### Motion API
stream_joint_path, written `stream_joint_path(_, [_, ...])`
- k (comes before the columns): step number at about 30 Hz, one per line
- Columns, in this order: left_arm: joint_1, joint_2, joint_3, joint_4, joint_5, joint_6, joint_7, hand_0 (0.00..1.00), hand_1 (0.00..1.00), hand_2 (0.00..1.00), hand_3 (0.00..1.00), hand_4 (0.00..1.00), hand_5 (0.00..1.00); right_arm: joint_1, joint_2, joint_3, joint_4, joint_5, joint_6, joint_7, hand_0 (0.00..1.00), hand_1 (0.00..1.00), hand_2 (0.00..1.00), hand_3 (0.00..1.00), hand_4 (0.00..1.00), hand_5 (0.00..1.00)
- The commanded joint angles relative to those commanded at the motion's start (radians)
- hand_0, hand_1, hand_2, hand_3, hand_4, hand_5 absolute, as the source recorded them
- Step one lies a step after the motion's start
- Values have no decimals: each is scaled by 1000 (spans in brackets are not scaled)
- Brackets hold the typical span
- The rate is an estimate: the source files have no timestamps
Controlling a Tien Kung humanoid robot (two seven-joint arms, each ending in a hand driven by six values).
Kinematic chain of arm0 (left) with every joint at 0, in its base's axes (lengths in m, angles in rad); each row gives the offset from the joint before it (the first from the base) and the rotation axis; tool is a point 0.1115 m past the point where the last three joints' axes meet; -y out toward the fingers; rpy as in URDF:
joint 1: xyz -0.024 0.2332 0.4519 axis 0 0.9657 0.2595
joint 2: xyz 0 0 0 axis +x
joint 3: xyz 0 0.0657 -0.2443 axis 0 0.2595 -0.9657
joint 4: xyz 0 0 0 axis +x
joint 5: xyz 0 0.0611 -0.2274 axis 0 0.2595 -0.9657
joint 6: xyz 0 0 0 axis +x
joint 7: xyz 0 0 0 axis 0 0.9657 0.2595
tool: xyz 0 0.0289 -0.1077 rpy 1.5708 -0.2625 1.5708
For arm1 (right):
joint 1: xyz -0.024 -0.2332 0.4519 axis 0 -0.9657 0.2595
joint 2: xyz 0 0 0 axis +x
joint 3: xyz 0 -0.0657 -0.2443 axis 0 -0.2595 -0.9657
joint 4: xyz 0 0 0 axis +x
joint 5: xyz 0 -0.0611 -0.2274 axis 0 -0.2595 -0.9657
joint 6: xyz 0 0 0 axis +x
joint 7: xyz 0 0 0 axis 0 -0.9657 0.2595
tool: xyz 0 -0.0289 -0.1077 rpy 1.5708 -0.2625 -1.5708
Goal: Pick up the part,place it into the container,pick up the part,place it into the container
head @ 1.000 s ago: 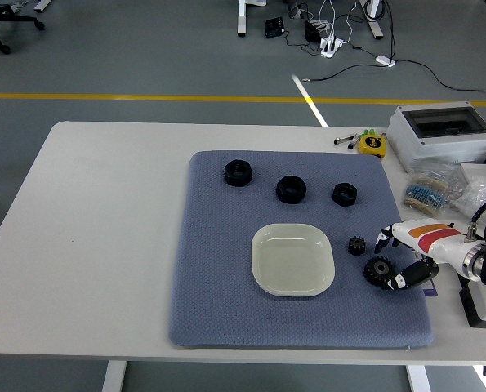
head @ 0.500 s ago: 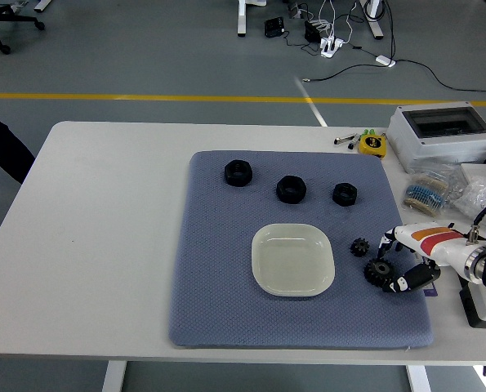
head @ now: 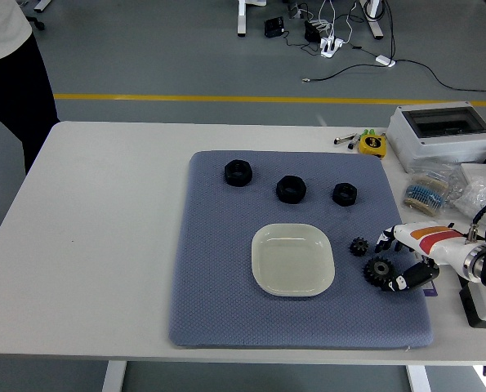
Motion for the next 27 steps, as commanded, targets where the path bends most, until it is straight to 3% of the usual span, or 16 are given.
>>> stream_joint_path(1, [0,0,0,0,1,0,0,707,634,675,581,677,634,2,3,-1,-5,0,-1,0,541,627,716,779,998,376])
stream_joint_path(12, [0,0,2,0,-2,0,-1,707,634,675,581,677,636,4,9,-10,-20,6,7,0,535,624,713,772,998,377])
stream_joint_path(13, [0,0,2,0,-2,0,-1,707,635,675,581,677,635,3,9,-11,-21,7,7,-1,502,603,675,634,998,375])
stream_joint_path(24, [3,-1,-1,0,3,-1,2,707,635,675,581,677,635,1,17,-25,-36,27,-15,-5,455,564,646,588,998,382])
stream_joint_path(25, [3,-1,-1,0,3,-1,2,708,637,676,581,677,635,1,19,-27,-38,30,-17,-5,414,536,589,557,998,381])
stream_joint_path(27, [4,-1,-2,0,4,-1,2,708,637,676,581,677,635,2,23,-30,-43,38,-22,-8,414,536,589,557,998,381])
